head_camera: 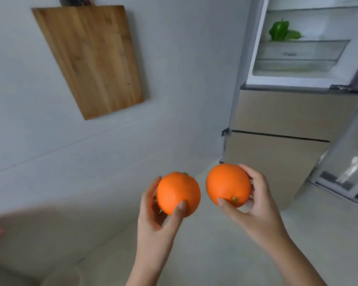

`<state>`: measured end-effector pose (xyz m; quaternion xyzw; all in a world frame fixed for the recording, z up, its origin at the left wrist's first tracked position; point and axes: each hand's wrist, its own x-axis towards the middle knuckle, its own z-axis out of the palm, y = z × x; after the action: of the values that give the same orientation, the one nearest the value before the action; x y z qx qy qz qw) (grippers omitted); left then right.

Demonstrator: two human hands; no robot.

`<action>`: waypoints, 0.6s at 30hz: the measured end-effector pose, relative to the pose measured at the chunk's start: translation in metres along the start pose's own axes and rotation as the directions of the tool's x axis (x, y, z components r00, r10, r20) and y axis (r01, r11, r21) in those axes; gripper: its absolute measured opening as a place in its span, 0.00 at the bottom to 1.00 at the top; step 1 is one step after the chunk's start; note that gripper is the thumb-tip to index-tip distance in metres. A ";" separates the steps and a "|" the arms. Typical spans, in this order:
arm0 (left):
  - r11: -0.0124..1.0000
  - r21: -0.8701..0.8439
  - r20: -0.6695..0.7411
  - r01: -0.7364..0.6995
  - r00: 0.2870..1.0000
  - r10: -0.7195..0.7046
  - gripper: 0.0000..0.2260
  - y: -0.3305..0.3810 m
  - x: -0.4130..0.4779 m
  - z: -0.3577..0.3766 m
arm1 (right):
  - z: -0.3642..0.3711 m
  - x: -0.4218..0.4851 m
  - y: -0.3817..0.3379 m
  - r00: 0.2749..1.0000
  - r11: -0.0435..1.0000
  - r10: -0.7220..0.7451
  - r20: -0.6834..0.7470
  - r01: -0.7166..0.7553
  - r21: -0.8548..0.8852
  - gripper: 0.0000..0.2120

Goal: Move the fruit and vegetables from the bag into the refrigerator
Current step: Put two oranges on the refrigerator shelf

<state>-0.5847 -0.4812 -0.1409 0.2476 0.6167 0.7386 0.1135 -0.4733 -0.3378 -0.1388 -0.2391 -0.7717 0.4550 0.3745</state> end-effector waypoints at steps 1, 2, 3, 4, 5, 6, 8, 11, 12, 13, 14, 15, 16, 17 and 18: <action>1.000 -0.009 0.027 0.000 1.000 0.000 0.30 -0.002 0.013 0.004 | 0.000 0.007 0.001 0.999 1.000 0.011 -0.031 -0.012 -0.015 0.35; 1.000 -0.017 0.052 0.002 0.999 -0.001 0.30 -0.005 0.025 0.009 | -0.001 0.014 0.005 0.998 0.999 0.026 -0.060 -0.027 -0.029 0.35; 1.000 -0.023 0.076 0.004 0.997 -0.002 0.31 -0.009 0.036 0.015 | -0.004 0.019 0.009 0.996 0.998 0.041 -0.084 -0.044 -0.039 0.34; 1.000 -0.030 0.100 0.008 0.995 -0.005 0.31 -0.012 0.046 0.022 | -0.008 0.024 0.014 0.993 0.997 0.057 -0.106 -0.061 -0.042 0.33; 0.999 -0.035 0.125 0.014 0.992 -0.010 0.31 -0.016 0.055 0.031 | -0.012 0.029 0.020 0.989 0.996 0.073 -0.129 -0.079 -0.043 0.34; 0.999 -0.040 0.151 0.023 0.988 -0.017 0.31 -0.020 0.063 0.040 | -0.018 0.034 0.026 0.984 0.994 0.087 -0.154 -0.095 -0.048 0.34; 0.998 -0.040 0.200 0.043 0.979 -0.035 0.30 -0.029 0.080 0.061 | -0.032 0.047 0.039 0.971 0.991 0.105 -0.213 -0.120 -0.059 0.35; 0.999 -0.028 0.267 0.043 0.963 -0.034 0.30 -0.042 0.104 0.101 | -0.057 0.071 0.059 0.952 0.987 0.123 -0.281 -0.146 -0.065 0.32; 0.999 -0.025 0.284 0.036 0.958 -0.028 0.30 -0.046 0.110 0.114 | -0.064 0.080 0.064 0.946 0.985 0.133 -0.295 -0.159 -0.063 0.31; 0.999 -0.021 0.300 0.029 0.954 -0.022 0.29 -0.048 0.117 0.127 | -0.071 0.089 0.068 0.941 0.984 0.139 -0.308 -0.166 -0.063 0.31; 1.000 -0.016 0.320 0.020 0.947 -0.014 0.29 -0.052 0.127 0.144 | -0.082 0.102 0.076 0.934 0.985 0.137 -0.329 -0.165 -0.059 0.31; 1.000 -0.010 0.334 0.012 0.943 -0.008 0.29 -0.056 0.136 0.162 | -0.092 0.116 0.085 0.928 0.986 0.131 -0.348 -0.159 -0.053 0.31; 1.000 -0.009 0.342 0.005 0.940 -0.002 0.29 -0.060 0.146 0.180 | -0.103 0.130 0.094 0.925 0.987 0.122 -0.360 -0.151 -0.053 0.32; 1.000 -0.012 0.347 -0.003 0.938 0.007 0.29 -0.063 0.156 0.200 | -0.114 0.146 0.103 0.924 0.988 0.115 -0.366 -0.146 -0.059 0.33; 1.000 -0.016 0.353 -0.010 0.936 0.015 0.28 -0.067 0.166 0.220 | -0.126 0.161 0.112 0.924 0.988 0.108 -0.367 -0.142 -0.066 0.34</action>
<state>-0.6242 -0.2004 -0.1421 0.3792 0.5796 0.6872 0.2191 -0.4670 -0.1049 -0.1408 -0.3844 -0.6926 0.3905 0.4691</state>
